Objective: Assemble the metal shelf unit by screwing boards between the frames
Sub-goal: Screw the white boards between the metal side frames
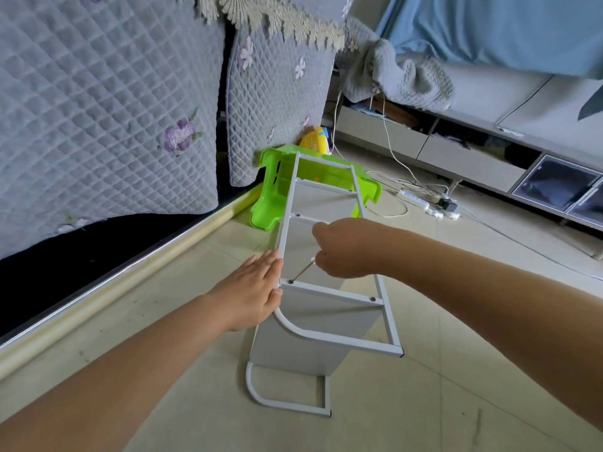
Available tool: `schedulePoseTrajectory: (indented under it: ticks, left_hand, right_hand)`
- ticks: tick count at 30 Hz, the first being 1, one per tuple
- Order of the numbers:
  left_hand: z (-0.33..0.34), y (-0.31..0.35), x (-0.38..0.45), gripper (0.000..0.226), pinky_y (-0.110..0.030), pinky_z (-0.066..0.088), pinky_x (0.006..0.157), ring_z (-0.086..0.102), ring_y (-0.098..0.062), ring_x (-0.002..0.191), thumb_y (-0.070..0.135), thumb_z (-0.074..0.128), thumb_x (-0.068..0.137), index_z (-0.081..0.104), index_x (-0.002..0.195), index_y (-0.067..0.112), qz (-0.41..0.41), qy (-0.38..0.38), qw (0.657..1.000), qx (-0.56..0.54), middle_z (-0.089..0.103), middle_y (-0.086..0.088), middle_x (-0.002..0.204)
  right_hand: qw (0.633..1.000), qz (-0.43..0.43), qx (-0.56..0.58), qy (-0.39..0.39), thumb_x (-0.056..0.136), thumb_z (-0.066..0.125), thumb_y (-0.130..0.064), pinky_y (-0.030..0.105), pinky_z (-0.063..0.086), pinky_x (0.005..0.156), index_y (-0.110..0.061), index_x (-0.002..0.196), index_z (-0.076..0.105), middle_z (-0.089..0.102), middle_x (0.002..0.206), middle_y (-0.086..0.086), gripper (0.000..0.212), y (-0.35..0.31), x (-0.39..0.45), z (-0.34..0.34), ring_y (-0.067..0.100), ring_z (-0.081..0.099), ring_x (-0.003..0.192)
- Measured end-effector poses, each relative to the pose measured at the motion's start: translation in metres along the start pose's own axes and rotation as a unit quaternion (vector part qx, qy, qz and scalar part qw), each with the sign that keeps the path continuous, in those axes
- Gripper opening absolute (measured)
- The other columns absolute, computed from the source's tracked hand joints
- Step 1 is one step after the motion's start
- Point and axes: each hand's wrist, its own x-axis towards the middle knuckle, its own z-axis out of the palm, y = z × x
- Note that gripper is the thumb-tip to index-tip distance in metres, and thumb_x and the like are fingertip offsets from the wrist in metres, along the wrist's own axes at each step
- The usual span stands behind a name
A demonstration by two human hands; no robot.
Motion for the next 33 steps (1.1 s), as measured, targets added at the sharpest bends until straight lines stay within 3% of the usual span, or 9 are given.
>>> schedulePoseTrajectory:
  ticks: [6, 10, 13, 14, 16, 18, 22, 29, 33]
  left_hand:
    - [0.006, -0.002, -0.001, 0.106, -0.02, -0.012, 0.11, -0.01, -0.015, 0.144, 0.048, -0.023, 0.052, -0.006, 0.147, 0.004, 0.009, -0.007, 1.0, -0.016, -0.012, -0.01, 0.156]
    - [0.007, -0.003, -0.005, 0.106, -0.014, -0.016, 0.104, -0.011, -0.014, 0.144, 0.049, -0.023, 0.052, -0.007, 0.146, 0.004, 0.008, -0.002, 1.0, -0.026, -0.012, -0.01, 0.156]
    - [0.006, -0.003, -0.003, 0.106, -0.017, -0.013, 0.108, -0.01, -0.013, 0.144, 0.049, -0.022, 0.052, -0.007, 0.147, 0.004, 0.001, -0.003, 1.0, -0.031, -0.013, -0.009, 0.156]
    - [0.006, -0.003, -0.002, 0.106, -0.018, -0.012, 0.109, -0.009, -0.013, 0.144, 0.049, -0.022, 0.051, -0.006, 0.147, 0.004, -0.001, -0.003, 0.999, -0.035, -0.012, -0.008, 0.156]
    - [0.004, -0.003, -0.001, 0.107, -0.02, -0.01, 0.111, -0.009, -0.013, 0.144, 0.049, -0.021, 0.051, -0.005, 0.147, 0.005, -0.005, -0.003, 0.999, -0.043, -0.011, -0.008, 0.156]
    - [0.003, -0.002, -0.003, 0.107, -0.021, -0.009, 0.112, -0.008, -0.013, 0.144, 0.049, -0.021, 0.051, -0.005, 0.147, 0.004, -0.003, -0.002, 0.999, -0.044, -0.011, -0.009, 0.156]
    - [0.004, 0.002, -0.009, 0.103, -0.02, -0.009, 0.111, -0.01, -0.014, 0.144, 0.05, -0.02, 0.056, -0.007, 0.147, 0.003, -0.001, -0.01, 0.999, -0.049, -0.012, -0.01, 0.156]
    - [0.001, 0.004, -0.012, 0.07, -0.018, -0.01, 0.109, -0.01, -0.015, 0.144, 0.037, 0.001, 0.086, -0.006, 0.146, 0.001, -0.013, -0.03, 0.998, -0.06, -0.013, -0.011, 0.155]
    - [0.001, 0.005, -0.015, 0.072, -0.018, -0.009, 0.109, -0.01, -0.015, 0.144, 0.037, 0.002, 0.084, -0.005, 0.146, 0.001, -0.011, -0.032, 0.997, -0.066, -0.012, -0.011, 0.156]
  right_hand:
    - [0.987, -0.111, -0.1, 0.056, 0.098, 0.037, -0.017, 0.028, 0.031, 0.068, -0.006, 0.113, 0.048, 0.055, 0.111, 0.012, 0.021, 0.001, 0.002, -0.008, 0.028, 0.054, 0.1]
    - [0.992, -0.076, -0.074, 0.064, 0.099, 0.035, -0.021, 0.027, 0.032, 0.067, -0.003, 0.106, 0.055, 0.058, 0.102, 0.013, 0.028, -0.009, 0.01, -0.01, 0.03, 0.053, 0.098]
    - [0.999, -0.004, -0.044, 0.031, 0.096, 0.036, -0.015, 0.026, 0.033, 0.054, -0.003, 0.073, 0.048, 0.045, 0.074, 0.006, 0.028, -0.021, 0.018, -0.015, 0.024, 0.045, 0.081]
    - [0.999, 0.018, -0.027, 0.023, 0.095, 0.036, -0.013, 0.024, 0.034, 0.053, -0.005, 0.069, 0.046, 0.047, 0.076, 0.007, 0.029, -0.024, 0.019, -0.017, 0.024, 0.046, 0.082]
    - [0.999, 0.034, 0.003, 0.022, 0.094, 0.035, -0.009, 0.021, 0.043, 0.061, -0.001, 0.087, 0.058, 0.058, 0.091, 0.012, 0.025, -0.024, 0.023, -0.02, 0.028, 0.055, 0.085]
    - [0.999, 0.023, 0.02, 0.016, 0.096, 0.034, -0.011, 0.01, 0.04, 0.051, 0.001, 0.098, 0.058, 0.06, 0.096, 0.015, 0.028, -0.021, 0.022, -0.021, 0.023, 0.055, 0.072]
    - [1.0, -0.013, 0.023, 0.005, 0.096, 0.037, -0.011, 0.027, 0.035, 0.07, -0.001, 0.111, 0.045, 0.054, 0.115, 0.018, 0.021, -0.011, 0.016, -0.016, 0.027, 0.048, 0.085]
    - [0.991, -0.089, -0.051, 0.083, 0.098, 0.038, -0.024, 0.027, 0.031, 0.068, -0.006, 0.105, 0.054, 0.058, 0.104, 0.013, 0.025, -0.008, 0.007, -0.008, 0.029, 0.054, 0.099]
    - [0.996, -0.025, -0.028, 0.083, 0.098, 0.036, -0.026, 0.026, 0.029, 0.067, -0.011, 0.077, 0.043, 0.058, 0.102, 0.014, 0.027, -0.013, 0.012, -0.006, 0.026, 0.051, 0.093]
